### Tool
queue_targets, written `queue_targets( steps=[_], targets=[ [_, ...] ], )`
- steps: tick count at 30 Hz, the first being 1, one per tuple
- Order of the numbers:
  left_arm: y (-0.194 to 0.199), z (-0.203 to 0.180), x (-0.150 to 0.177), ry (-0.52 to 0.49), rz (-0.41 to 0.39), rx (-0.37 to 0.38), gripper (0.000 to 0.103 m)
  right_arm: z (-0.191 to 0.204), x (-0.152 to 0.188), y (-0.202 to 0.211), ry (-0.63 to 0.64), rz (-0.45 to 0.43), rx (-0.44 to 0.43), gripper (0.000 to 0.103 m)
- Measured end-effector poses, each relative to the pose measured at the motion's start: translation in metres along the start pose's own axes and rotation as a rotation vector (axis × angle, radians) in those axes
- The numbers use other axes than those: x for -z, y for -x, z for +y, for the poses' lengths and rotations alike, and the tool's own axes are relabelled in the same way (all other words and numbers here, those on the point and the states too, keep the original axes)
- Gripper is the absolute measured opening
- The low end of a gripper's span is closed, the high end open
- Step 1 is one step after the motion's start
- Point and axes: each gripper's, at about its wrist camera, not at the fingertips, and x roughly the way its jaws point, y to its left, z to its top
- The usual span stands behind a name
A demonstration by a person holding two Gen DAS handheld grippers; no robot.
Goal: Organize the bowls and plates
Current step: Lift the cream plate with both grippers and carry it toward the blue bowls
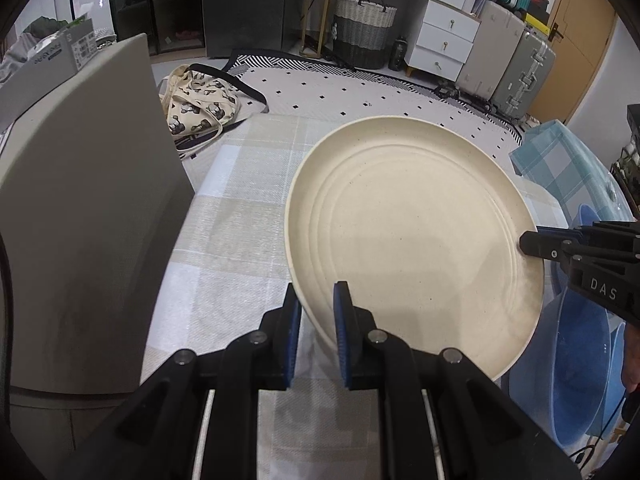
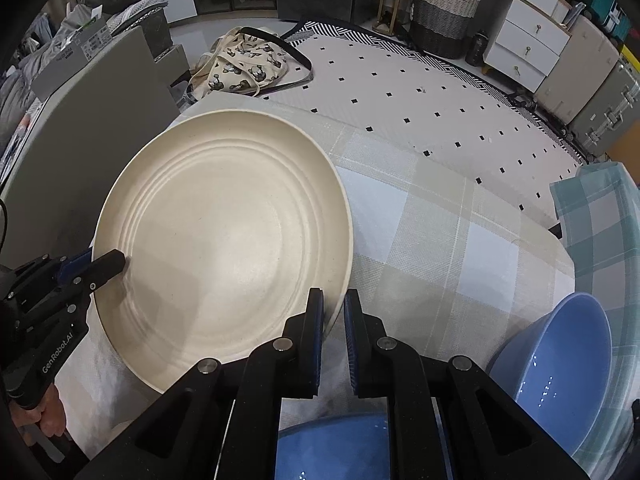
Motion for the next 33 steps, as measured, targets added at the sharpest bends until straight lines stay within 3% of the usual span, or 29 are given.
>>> queue_targets(
  steps=[17,33],
  targets=[
    [0.063,0.015,0.027,-0.014,-0.079,0.035,0.014,0.044,0.047,0.079,0.013,-0.09,0.034,0.011],
    [0.108,0.01,0.077,-0.074,-0.105,-0.004,0.016,0.068,0.11,0.127,0.021,-0.163,-0.001,0.012]
  ],
)
